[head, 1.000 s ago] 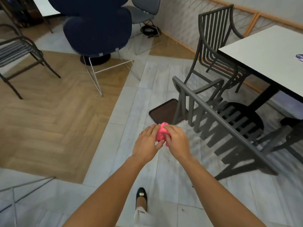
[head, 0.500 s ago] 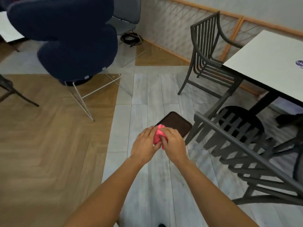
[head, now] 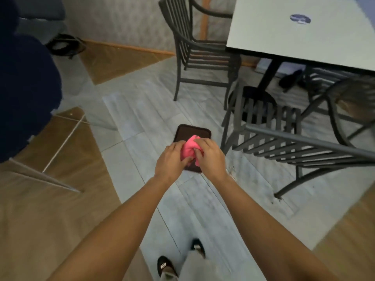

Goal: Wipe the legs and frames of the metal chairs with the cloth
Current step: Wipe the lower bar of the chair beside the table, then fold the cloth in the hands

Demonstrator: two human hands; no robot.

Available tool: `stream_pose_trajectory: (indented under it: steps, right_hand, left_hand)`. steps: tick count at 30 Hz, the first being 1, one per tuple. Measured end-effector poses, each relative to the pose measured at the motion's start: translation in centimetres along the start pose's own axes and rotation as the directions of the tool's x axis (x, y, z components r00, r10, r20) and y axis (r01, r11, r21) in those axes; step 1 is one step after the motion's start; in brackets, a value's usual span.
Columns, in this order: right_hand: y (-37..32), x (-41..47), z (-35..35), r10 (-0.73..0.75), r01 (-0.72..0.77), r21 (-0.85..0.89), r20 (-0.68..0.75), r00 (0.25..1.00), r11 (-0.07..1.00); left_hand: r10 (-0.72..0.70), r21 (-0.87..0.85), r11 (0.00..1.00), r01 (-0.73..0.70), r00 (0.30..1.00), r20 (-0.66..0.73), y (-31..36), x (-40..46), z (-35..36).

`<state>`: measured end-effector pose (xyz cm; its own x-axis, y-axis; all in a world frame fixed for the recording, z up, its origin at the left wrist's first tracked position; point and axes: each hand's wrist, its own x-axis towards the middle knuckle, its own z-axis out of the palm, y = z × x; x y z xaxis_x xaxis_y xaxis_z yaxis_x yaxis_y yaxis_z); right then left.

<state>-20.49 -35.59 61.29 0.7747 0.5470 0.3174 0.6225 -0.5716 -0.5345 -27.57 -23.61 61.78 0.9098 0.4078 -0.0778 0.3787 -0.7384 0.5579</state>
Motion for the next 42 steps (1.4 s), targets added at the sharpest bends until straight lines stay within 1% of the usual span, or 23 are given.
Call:
stream_pose_trajectory:
  steps: [5, 8, 12, 16, 20, 23, 25, 29, 32, 34, 39, 42]
  right_hand:
    - [1.8, 3.2, 3.0, 0.116, -0.116, 0.006, -0.020, 0.993, 0.993]
    - [3.7, 5.4, 5.3, 0.165, -0.166, 0.023, 0.014, 0.986, 0.986]
    - [7.0, 8.8, 9.7, 0.217, -0.225, 0.055, 0.124, 0.968, 0.973]
    - [10.9, 11.2, 15.2, 0.259, -0.289, 0.080, 0.267, 0.928, 0.954]
    - [15.1, 12.3, 21.3, 0.298, -0.339, 0.076, 0.322, 0.899, 0.938]
    - [19.9, 12.7, 27.9, 0.320, -0.344, 0.023, 0.318, 0.892, 0.939]
    - [23.1, 13.0, 32.2, 0.325, -0.339, -0.006, 0.303, 0.896, 0.941]
    - [30.0, 13.2, 41.4, 0.323, -0.329, -0.028, 0.284, 0.903, 0.944]
    - [34.8, 12.9, 47.2, 0.279, -0.283, -0.026, 0.270, 0.921, 0.959]
    - [37.2, 12.7, 49.9, 0.262, -0.269, -0.008, 0.244, 0.934, 0.963]
    - [43.5, 11.8, 56.7, 0.213, -0.211, -0.026, 0.122, 0.969, 0.977]
    - [45.8, 11.4, 59.1, 0.201, -0.200, -0.032, 0.061, 0.978, 0.979]
  left_hand:
    - [0.008, -0.066, 0.998, -0.008, 1.000, 0.009, -1.4, 5.4, 1.3]
    - [-0.009, -0.082, 0.997, 0.011, 1.000, 0.024, -2.4, 8.8, 2.2]
    - [0.058, -0.046, 0.997, -0.054, 0.995, 0.079, -5.4, 14.7, 4.6]
    - [0.138, -0.020, 0.990, -0.136, 0.980, 0.143, -9.8, 20.5, 7.8]
    - [0.187, 0.003, 0.981, -0.191, 0.961, 0.203, -14.7, 24.9, 12.1]
    - [0.222, 0.030, 0.971, -0.238, 0.940, 0.258, -19.2, 28.7, 17.8]
    - [0.224, 0.029, 0.970, -0.241, 0.934, 0.278, -22.0, 30.9, 21.7]
    - [0.233, 0.018, 0.969, -0.246, 0.936, 0.263, -28.4, 35.1, 30.8]
    - [0.264, 0.001, 0.963, -0.271, 0.938, 0.225, -32.5, 37.9, 36.8]
    - [0.290, -0.013, 0.956, -0.293, 0.937, 0.194, -34.2, 39.6, 39.6]
    - [0.366, -0.016, 0.930, -0.366, 0.926, 0.094, -37.9, 42.6, 46.7]
    - [0.367, -0.002, 0.930, -0.367, 0.930, 0.024, -38.8, 43.4, 49.6]
